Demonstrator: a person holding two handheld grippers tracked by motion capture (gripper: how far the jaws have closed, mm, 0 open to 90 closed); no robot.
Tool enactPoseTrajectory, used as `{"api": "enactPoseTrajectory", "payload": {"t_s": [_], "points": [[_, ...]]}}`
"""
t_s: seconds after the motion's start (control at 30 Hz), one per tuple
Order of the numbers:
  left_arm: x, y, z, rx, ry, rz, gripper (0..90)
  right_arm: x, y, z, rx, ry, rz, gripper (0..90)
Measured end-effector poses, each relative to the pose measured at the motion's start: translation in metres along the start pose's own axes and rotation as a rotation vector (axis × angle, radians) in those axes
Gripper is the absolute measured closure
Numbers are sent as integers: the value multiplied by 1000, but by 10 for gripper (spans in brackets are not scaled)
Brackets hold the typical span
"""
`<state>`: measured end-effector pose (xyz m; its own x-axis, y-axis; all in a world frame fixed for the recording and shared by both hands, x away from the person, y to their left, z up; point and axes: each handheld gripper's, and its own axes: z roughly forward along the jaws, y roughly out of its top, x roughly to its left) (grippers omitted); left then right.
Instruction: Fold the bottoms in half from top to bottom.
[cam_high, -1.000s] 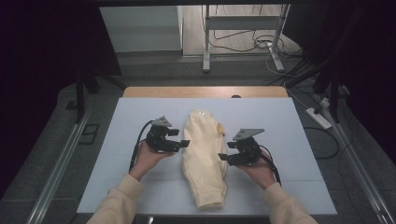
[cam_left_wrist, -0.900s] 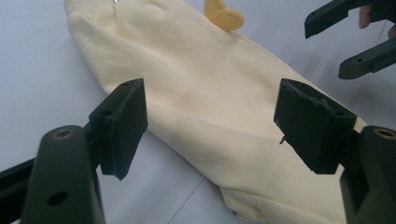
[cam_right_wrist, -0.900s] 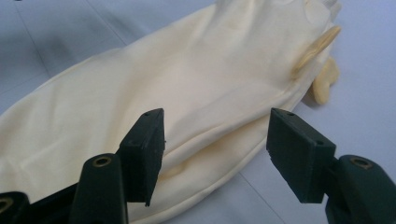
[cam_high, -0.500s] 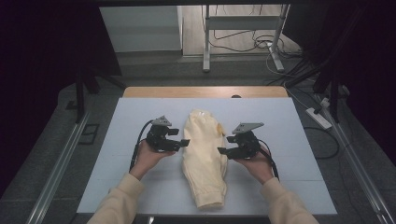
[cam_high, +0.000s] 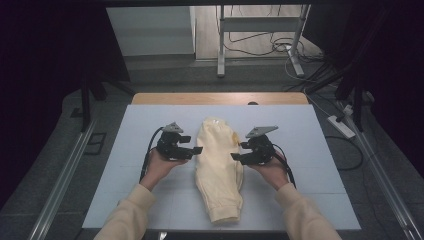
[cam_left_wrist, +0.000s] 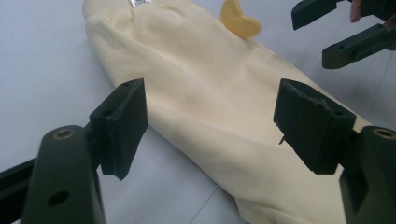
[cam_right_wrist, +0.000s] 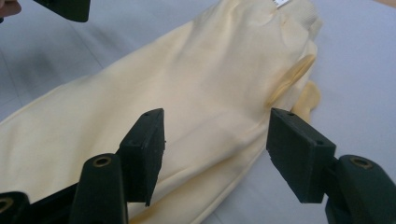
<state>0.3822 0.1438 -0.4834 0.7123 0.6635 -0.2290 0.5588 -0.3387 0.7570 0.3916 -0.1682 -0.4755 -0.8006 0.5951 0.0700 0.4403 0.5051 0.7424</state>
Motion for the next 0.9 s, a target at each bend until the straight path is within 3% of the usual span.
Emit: {"api": "enactPoseTrajectory", "payload": {"t_s": [0.43,0.9], "points": [[24,22,20,31,43,-32,262,-23,21,23,41,-45,34,373],[43,32,41,67,83,-61,264,-43,41,48,34,-64,61,373]]}}
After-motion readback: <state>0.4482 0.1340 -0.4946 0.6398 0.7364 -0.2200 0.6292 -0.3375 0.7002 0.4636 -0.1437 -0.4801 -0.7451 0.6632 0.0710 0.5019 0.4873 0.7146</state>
